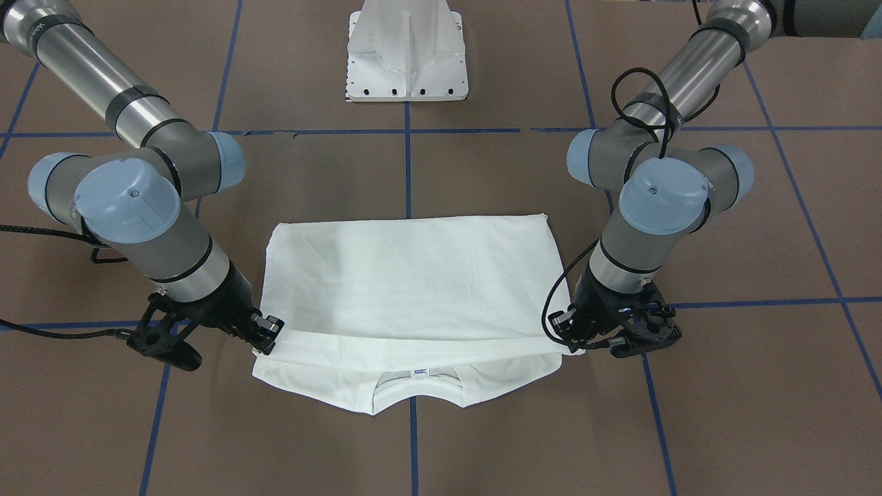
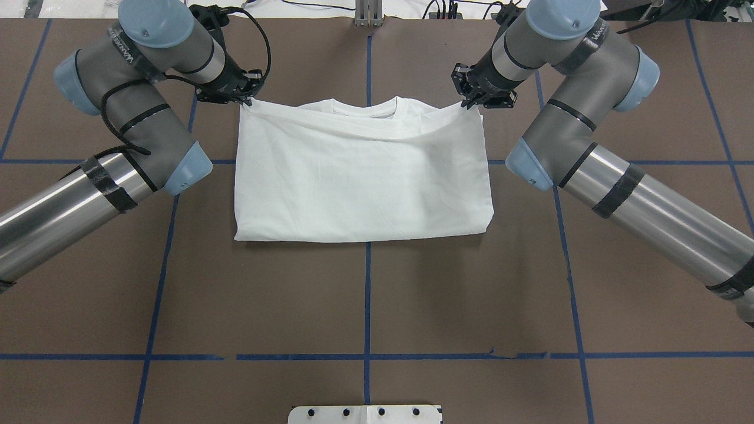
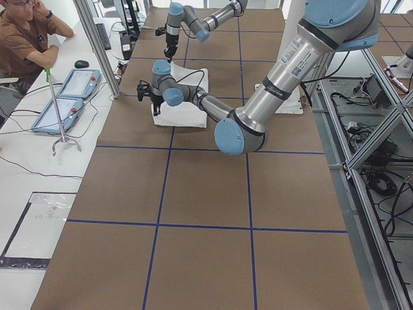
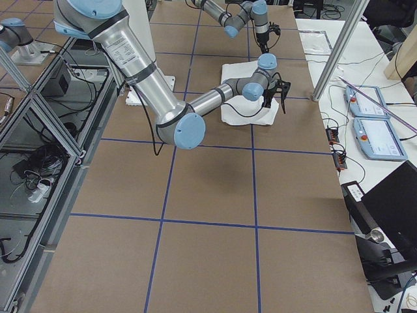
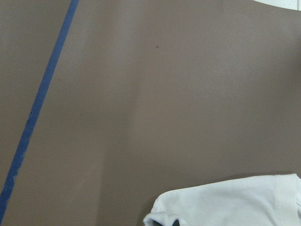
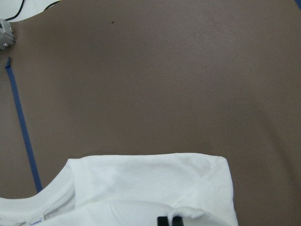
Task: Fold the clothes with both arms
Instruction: 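Open both grippers at the collar and raise them off the shirt, then lower the right gripper to the folded shirt's corner nearest it and grasp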
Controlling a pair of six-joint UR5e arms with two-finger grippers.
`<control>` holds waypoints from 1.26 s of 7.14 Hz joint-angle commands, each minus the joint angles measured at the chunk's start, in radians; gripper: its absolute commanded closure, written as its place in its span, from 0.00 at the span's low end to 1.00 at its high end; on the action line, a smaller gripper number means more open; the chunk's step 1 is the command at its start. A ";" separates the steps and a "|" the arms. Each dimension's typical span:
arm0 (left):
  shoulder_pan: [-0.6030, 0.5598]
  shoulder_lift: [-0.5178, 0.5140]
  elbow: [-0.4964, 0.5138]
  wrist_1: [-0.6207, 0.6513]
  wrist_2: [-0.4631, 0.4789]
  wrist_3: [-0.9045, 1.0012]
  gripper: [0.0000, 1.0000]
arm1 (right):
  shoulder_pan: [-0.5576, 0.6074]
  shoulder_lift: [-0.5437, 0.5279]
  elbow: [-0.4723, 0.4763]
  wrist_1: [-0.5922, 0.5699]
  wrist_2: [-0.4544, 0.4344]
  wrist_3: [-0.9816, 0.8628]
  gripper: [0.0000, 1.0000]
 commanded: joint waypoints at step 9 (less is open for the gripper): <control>0.009 0.102 -0.155 0.008 0.021 -0.002 0.00 | -0.169 -0.260 0.276 -0.017 -0.038 0.106 0.00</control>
